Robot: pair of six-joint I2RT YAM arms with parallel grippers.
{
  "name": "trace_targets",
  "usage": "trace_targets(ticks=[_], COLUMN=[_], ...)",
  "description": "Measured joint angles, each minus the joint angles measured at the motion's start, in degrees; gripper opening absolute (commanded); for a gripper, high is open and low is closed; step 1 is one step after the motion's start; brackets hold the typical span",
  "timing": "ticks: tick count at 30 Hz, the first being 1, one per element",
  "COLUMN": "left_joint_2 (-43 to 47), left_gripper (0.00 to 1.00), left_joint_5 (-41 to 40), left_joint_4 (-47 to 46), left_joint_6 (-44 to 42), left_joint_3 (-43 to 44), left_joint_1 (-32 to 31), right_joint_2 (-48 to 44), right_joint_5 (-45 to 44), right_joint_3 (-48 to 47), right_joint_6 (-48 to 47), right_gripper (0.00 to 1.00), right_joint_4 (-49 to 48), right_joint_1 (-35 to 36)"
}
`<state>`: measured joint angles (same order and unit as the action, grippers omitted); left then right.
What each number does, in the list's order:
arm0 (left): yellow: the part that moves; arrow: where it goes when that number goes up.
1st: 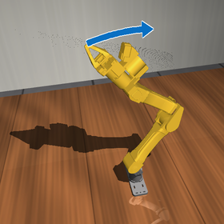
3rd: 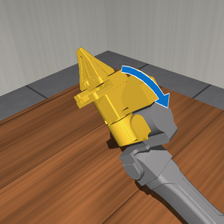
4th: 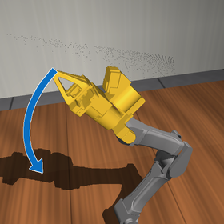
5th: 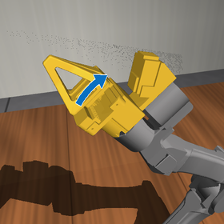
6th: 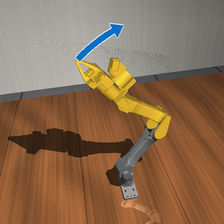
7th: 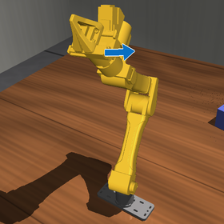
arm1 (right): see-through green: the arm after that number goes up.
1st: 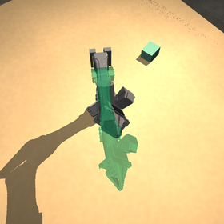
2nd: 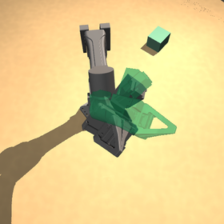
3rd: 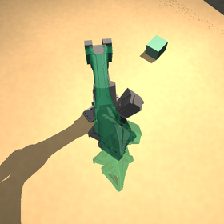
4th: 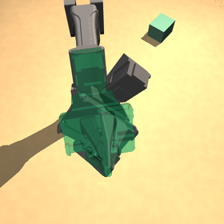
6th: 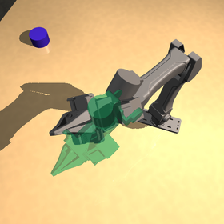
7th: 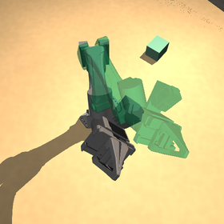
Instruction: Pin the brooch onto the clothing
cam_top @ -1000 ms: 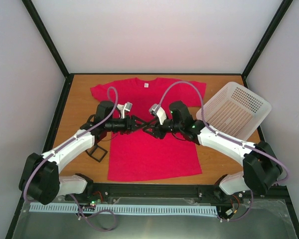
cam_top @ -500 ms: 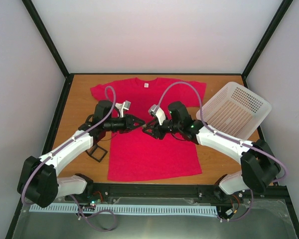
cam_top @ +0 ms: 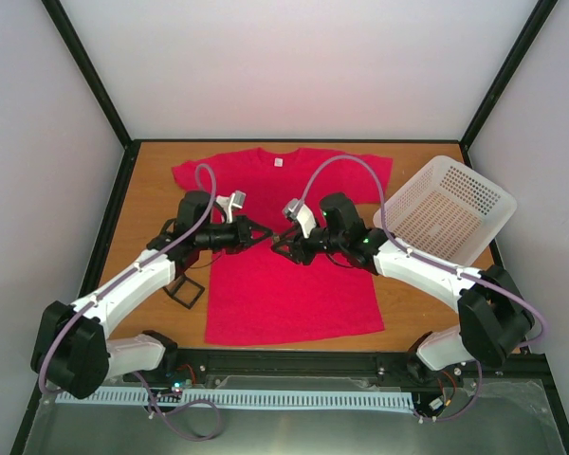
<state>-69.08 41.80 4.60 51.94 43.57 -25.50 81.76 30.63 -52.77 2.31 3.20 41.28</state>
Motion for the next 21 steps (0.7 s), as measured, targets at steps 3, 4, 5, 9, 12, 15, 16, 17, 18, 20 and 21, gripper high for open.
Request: trace_targets(ticks=[3, 4, 5, 9, 12, 15, 16, 17, 18, 20, 21], left_joint_2=[0.9, 1.2, 1.4, 1.9, 1.9, 1.9, 1.9, 1.8, 1.7, 1.2, 0.8], left_gripper=[0.01, 0.01, 0.01, 0.3, 0.42, 0.47, 0.47, 0.46, 0.45, 0.4, 0.37], left_joint_5=[-0.2, -0.2, -0.2, 0.0, -0.2, -0.3, -0.3, -0.3, -0.2, -0.2, -0.1], left_joint_4=[0.0, -0.1, -0.1, -0.4, 0.0, 0.2, 0.2, 0.2, 0.2, 0.2, 0.2], left_joint_6=[0.4, 0.7, 1.0, 1.6, 1.4, 1.0, 1.0, 1.0, 0.9, 0.8, 0.7], left_joint_3=[-0.2, -0.3, -0.4, -0.7, -0.7, -0.7, -0.7, -0.7, -0.7, -0.7, -0.7], left_joint_1=[0.0, 0.0, 0.0, -0.1, -0.1, -0.2, -0.2, -0.2, -0.2, -0.3, -0.3], right_joint_2=[-0.2, -0.4, -0.7, -1.7, -1.7, -1.7, -1.7, -1.7, -1.7, -1.7, -1.7], right_joint_5=[-0.5, -1.0, -1.4, -2.6, -2.8, -2.8, -2.7, -2.5, -2.4, -2.0, -1.8], right_joint_3=[0.1, 0.2, 0.3, 0.6, 0.6, 0.6, 0.6, 0.6, 0.6, 0.6, 0.6], right_joint_6=[0.1, 0.2, 0.3, 0.5, 0.5, 0.5, 0.4, 0.4, 0.4, 0.4, 0.4], right_gripper=[0.43, 0.41, 0.4, 0.4, 0.41, 0.41, 0.42, 0.42, 0.42, 0.42, 0.42], right_joint_4=[0.1, -0.1, -0.2, -0.5, -0.9, -0.9, -0.9, -0.9, -0.9, -0.9, -0.9], right_joint_1=[0.0, 0.0, 0.0, 0.0, 0.0, 0.0, 0.0, 0.0, 0.0, 0.0, 0.0])
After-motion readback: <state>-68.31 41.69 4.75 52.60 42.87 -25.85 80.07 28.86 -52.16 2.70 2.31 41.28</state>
